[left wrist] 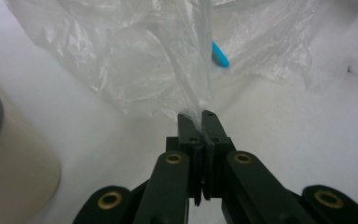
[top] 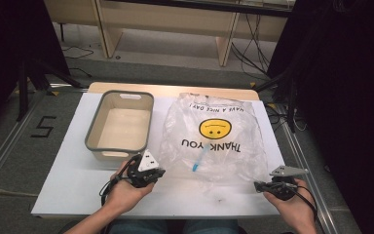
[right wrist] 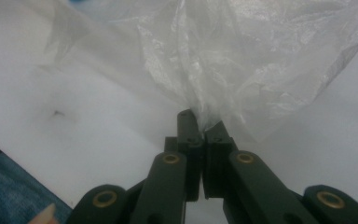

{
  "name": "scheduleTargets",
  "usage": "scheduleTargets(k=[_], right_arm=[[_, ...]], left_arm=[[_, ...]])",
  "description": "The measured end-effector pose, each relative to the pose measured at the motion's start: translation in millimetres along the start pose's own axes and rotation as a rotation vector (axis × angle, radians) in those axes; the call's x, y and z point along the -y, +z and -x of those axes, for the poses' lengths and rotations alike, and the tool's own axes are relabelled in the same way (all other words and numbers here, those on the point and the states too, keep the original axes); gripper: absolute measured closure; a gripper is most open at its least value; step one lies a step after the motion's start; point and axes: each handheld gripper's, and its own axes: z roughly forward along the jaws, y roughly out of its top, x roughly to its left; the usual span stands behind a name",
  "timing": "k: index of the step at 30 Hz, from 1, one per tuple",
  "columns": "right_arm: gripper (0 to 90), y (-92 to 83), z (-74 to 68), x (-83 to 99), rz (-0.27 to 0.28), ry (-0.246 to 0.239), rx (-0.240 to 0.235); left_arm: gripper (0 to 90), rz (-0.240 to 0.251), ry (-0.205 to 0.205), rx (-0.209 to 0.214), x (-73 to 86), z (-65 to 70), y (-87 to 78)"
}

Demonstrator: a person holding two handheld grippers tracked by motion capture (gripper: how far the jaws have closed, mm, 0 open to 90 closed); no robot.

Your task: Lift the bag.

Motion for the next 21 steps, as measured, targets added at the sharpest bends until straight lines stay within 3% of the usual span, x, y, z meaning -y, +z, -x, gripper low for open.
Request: scheduleTargets(k=[6, 13, 21], right_arm=[[88.4, -4.7, -0.4, -5.0, 0.094, 0.006, 0.008], [88.4, -11.7, 0.7, -12.0, 0.191, 0.014, 0.026], [88.4, -17.8, 4.4, -17.0, 0.256, 0.036, 0.057]], left_arm=[[88.6, 0.106, 0.032, -0.024, -5.1, -0.7, -6.4], [88.6, 0.197, 0.054, -0.038, -12.2, -2.3, -12.7], [88.6, 0.293, 0.069, -0.065, -23.0, -7.1, -20.1]])
